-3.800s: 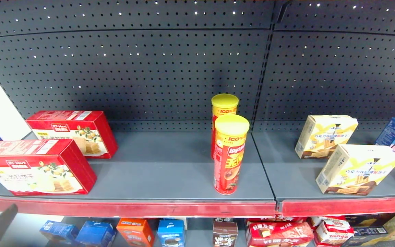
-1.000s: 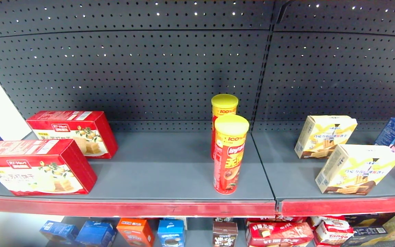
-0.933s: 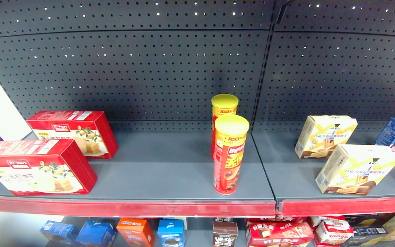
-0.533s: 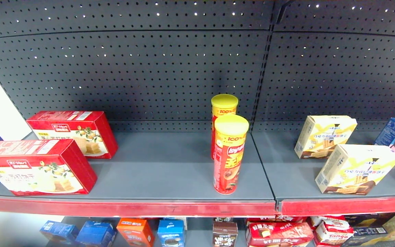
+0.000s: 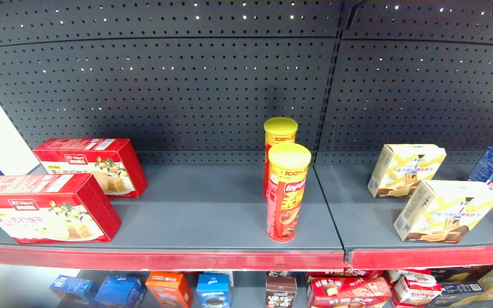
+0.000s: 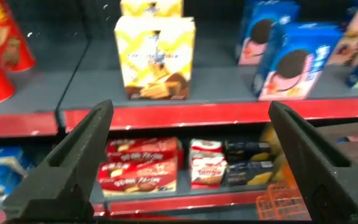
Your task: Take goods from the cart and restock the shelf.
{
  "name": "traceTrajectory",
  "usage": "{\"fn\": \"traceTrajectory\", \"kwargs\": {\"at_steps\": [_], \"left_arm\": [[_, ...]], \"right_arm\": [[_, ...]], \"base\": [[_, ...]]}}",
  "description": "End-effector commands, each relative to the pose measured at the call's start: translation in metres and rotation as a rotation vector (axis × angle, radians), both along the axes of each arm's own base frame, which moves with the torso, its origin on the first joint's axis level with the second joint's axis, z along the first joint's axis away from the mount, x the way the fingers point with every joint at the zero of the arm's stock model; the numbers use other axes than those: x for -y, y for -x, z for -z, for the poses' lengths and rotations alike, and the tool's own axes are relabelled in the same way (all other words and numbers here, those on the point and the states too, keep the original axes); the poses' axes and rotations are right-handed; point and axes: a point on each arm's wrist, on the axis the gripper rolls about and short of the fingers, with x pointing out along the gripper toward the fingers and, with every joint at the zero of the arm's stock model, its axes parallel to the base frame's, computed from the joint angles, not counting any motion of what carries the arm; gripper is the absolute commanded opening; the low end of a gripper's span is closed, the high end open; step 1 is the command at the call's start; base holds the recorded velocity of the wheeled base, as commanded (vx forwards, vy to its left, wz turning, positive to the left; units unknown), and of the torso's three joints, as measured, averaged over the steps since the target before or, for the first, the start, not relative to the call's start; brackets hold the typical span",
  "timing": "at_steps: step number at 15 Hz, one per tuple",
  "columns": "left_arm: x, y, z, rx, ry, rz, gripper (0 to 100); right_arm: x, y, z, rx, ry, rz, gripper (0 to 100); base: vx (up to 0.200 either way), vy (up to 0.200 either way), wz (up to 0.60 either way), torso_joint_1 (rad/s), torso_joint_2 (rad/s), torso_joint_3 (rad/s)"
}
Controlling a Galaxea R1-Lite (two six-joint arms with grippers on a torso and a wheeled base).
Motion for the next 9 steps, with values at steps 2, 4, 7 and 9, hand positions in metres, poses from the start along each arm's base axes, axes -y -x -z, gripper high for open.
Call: {"fn": "traceTrajectory", "kwargs": {"at_steps": [2, 4, 7, 9], "left_arm": [[0.0, 0.0, 0.0, -0.003, 0.0, -0.001, 100], [0.0, 0.0, 0.0, -0.003, 0.0, -0.001, 100], [0.0, 0.0, 0.0, -0.003, 0.0, -0.001, 100], [0.0, 0.0, 0.0, -0.003, 0.0, -0.001, 100]], "right_arm": [[-0.001, -0.003, 0.011, -0.03, 0.0, 0.015, 100], [-0.003, -0.003, 0.028, -0.034, -0.005, 0.0, 100], [-0.003, -0.009, 0.05, -0.048, -0.003, -0.012, 100], [-0.003, -0.015, 0.057, 0.006, -0.007, -0.019, 100]], "base": [[0.0, 0.0, 0.0, 0.0, 0.0, 0.0], [0.0, 0.0, 0.0, 0.0, 0.0, 0.0], [0.0, 0.0, 0.0, 0.0, 0.0, 0.0], [0.0, 0.0, 0.0, 0.0, 0.0, 0.0]]}}
